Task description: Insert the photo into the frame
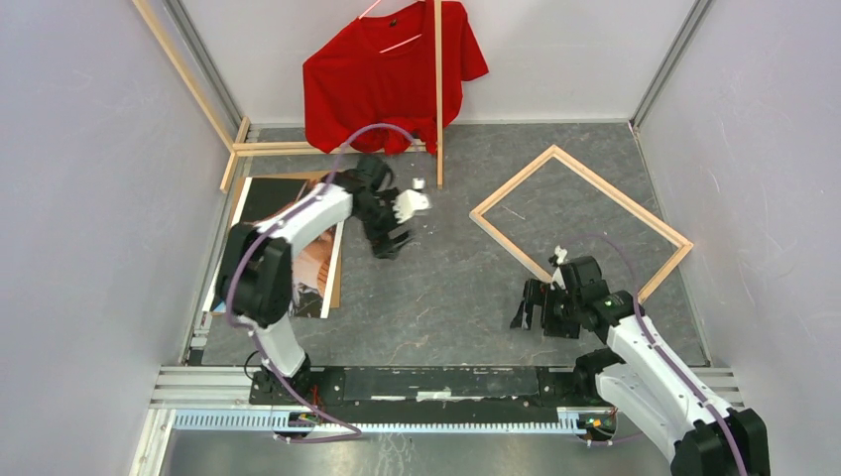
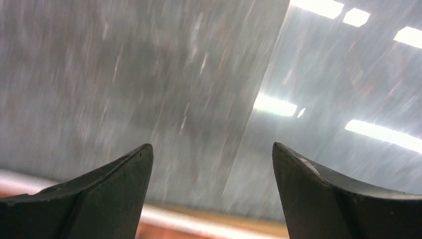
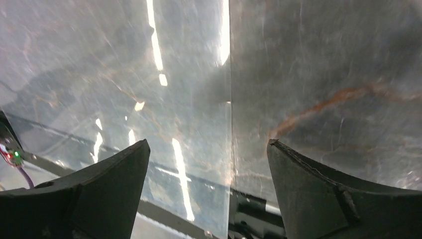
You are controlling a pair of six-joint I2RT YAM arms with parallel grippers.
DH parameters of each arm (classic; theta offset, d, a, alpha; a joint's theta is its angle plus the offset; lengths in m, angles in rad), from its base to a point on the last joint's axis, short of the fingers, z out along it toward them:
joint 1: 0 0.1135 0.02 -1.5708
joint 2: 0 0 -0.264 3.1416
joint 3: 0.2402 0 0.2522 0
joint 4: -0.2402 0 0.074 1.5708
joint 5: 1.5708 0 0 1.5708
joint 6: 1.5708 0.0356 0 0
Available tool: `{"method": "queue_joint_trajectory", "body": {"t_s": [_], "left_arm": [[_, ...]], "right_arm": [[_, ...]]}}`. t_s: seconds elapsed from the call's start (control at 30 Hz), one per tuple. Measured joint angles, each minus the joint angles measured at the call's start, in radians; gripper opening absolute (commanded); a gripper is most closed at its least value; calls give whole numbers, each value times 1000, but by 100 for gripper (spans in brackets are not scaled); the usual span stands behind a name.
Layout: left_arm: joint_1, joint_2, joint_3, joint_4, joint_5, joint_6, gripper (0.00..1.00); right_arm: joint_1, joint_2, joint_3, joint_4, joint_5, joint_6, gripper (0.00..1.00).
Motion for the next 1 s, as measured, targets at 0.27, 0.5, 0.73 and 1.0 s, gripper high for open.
{"method": "queue_joint_trajectory", "body": {"t_s": [0.27, 0.5, 0.73, 1.0], "left_arm": [[138, -246, -402, -102, -227, 379, 93], [114, -340, -572, -51, -324, 553, 90], [83, -374, -603, -36, -342, 573, 89], [32, -373, -614, -25, -389, 569, 87]], "right_arm": [[0, -52, -50, -153, -132, -11, 93], [0, -96, -91, -210, -247, -12, 93], [-2, -115, -102, -234, -294, -22, 90], [-2, -112, -143, -201, -365, 16, 70]]}}
